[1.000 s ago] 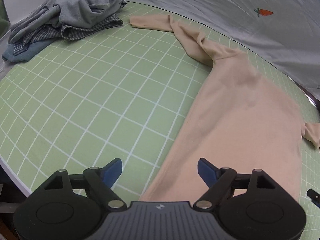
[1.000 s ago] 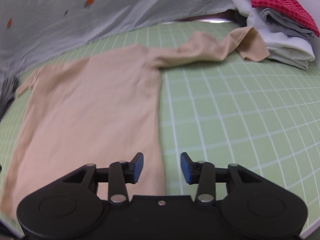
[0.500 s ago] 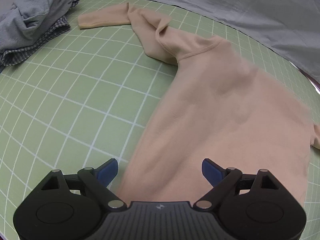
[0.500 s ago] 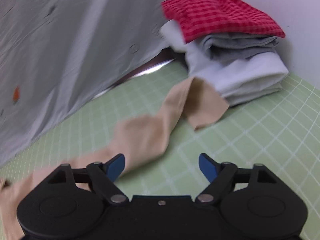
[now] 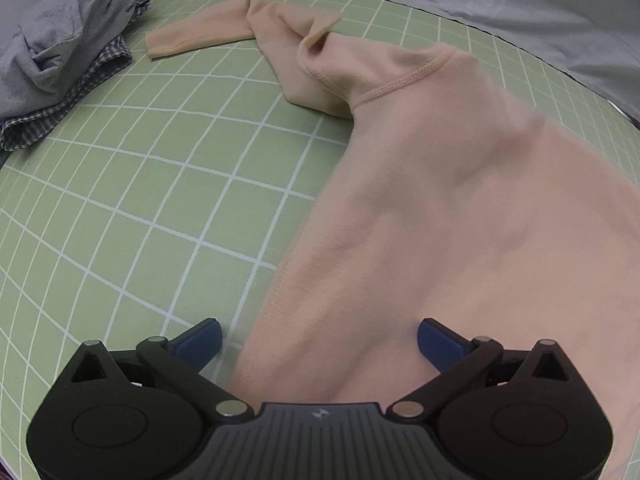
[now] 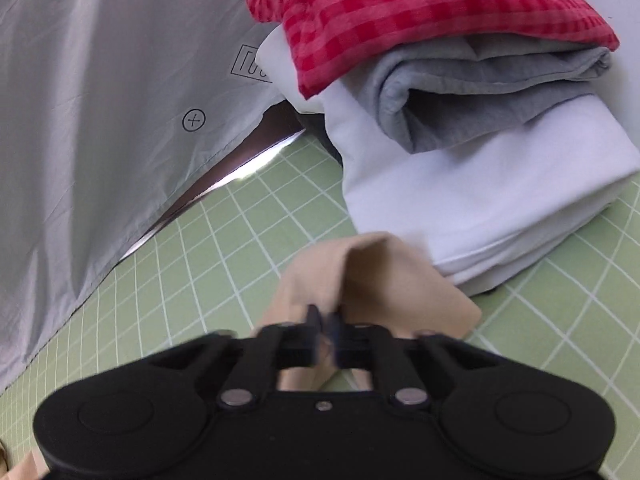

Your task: Fold clothes

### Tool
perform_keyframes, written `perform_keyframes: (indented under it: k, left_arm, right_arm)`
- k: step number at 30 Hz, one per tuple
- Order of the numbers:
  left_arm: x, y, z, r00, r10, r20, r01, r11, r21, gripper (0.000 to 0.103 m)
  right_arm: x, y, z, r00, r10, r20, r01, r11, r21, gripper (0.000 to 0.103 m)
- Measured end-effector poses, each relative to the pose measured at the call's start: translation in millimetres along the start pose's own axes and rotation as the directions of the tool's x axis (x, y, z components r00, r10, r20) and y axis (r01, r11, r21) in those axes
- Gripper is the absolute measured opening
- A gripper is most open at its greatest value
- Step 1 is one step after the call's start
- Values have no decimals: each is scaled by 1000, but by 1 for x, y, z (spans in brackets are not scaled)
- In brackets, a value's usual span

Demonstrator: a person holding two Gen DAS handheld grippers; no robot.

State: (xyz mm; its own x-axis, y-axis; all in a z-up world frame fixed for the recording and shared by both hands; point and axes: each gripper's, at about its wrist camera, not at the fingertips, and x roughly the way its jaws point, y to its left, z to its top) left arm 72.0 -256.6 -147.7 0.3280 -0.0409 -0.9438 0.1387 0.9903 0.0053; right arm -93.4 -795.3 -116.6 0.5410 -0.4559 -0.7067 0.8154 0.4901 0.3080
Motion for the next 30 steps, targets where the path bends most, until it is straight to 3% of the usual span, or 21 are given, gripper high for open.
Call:
perform_keyframes:
  k: [6, 10, 14, 17, 23, 27, 29, 30]
  left_arm:
    - [0, -4, 1, 1000, 4, 12, -4, 1000, -7, 103]
    - [0, -6, 1, 1000, 9, 11, -9, 1000, -17, 103]
    - [1, -4, 3, 1000, 9, 3, -9, 1000, -18, 103]
    - [1, -2, 4, 1000, 8, 2, -8, 1000, -19, 103]
    - [0, -2, 2, 1000, 11, 10, -11, 1000, -26, 103]
    - [0, -3, 0, 1000, 14, 15, -14, 999, -33, 103]
    - [-1, -4, -1, 1000, 17, 18, -16, 999, -40, 103]
    - [-1, -4, -1, 1000, 18, 18, -17, 999, -42, 103]
  right_arm:
    - [-84, -17, -34, 990, -84, 117, 89, 995, -41, 3]
    - [-139, -40, -73, 988, -108, 112, 109, 994, -4, 3]
    - [-140, -58, -116, 991, -129, -21, 130, 992, 6, 9]
    - [-154, -55, -127, 988, -151, 16, 151, 988, -17, 28]
    - [-171, -78, -113, 971, -206, 119, 195, 976, 95, 33]
    - [-164, -107, -110, 963, -250, 97, 224, 949, 223, 44]
    - [-156, -123, -113, 971, -231, 54, 202, 925, 322, 58]
    - [-150, -127, -113, 976, -216, 29, 194, 921, 337, 59]
